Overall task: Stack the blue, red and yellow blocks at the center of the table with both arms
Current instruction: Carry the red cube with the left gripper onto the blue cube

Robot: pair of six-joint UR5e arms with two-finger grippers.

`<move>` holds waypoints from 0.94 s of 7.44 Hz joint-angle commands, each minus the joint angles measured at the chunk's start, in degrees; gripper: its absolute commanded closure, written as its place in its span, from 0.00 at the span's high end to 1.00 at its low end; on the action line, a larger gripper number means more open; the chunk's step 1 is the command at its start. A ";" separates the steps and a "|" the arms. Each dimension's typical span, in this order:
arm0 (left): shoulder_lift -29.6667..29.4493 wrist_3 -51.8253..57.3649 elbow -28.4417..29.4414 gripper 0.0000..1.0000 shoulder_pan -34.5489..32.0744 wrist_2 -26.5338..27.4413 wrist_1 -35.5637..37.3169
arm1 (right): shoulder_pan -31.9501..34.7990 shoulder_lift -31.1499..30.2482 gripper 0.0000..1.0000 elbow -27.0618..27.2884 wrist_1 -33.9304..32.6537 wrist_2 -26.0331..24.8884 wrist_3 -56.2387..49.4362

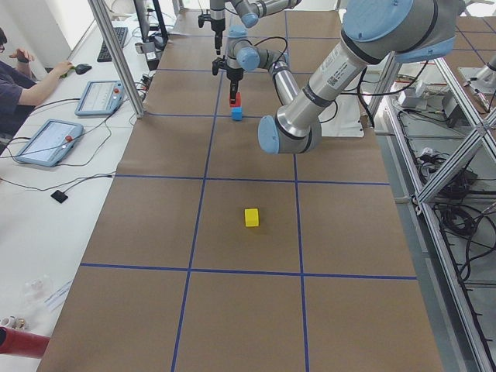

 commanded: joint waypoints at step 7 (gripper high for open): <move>-0.61 -0.01 6.66 0.00 1.33 0.10 -8.82 | 3.31 -4.23 0.99 0.57 0.33 0.08 -4.38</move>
